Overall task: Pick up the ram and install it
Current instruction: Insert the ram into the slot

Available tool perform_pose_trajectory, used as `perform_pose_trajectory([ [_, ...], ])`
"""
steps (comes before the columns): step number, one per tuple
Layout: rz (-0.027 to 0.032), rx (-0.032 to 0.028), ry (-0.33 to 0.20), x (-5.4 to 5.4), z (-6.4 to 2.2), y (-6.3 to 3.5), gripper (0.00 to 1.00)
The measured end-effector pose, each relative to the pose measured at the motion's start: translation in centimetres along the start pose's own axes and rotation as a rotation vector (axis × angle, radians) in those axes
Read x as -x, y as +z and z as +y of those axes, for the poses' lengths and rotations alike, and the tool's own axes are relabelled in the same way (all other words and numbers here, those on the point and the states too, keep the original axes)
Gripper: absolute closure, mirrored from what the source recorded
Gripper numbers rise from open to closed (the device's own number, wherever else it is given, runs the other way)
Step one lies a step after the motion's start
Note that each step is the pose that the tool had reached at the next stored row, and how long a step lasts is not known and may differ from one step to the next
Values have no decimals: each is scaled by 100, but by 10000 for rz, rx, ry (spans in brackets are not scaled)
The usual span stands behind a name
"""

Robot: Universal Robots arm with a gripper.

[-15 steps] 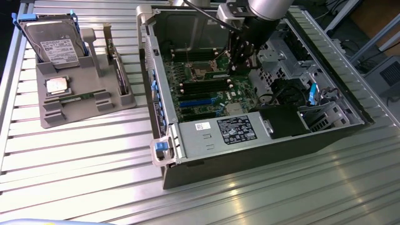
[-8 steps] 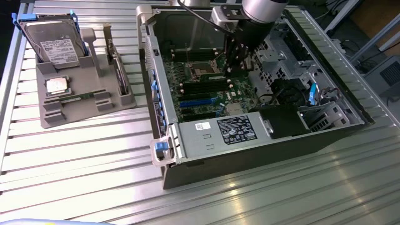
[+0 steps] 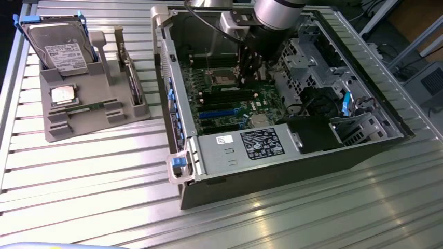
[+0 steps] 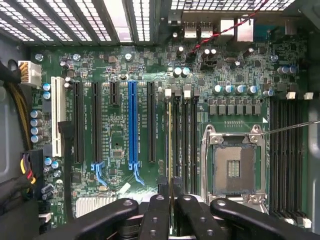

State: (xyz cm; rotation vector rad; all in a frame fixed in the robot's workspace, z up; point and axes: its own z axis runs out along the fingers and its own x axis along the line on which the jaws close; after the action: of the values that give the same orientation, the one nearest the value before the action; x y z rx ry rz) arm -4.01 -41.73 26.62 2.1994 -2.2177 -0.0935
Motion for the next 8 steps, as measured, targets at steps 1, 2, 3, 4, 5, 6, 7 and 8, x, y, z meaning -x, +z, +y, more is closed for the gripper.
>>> perform_pose_trajectory([
  [1,4,0,0,0,-1,12,87],
  [2,12,0,4,0,-2,30,87],
  [3,33,-2,10,0,-3,49,87],
  [4,118,-1,19,0,-3,66,87],
  [5,370,-4,30,7,-4,81,87],
  [6,388,-4,31,20,-3,91,87],
  [7,388,-4,30,28,2,96,87],
  [8,388,-4,21,32,15,101,87],
])
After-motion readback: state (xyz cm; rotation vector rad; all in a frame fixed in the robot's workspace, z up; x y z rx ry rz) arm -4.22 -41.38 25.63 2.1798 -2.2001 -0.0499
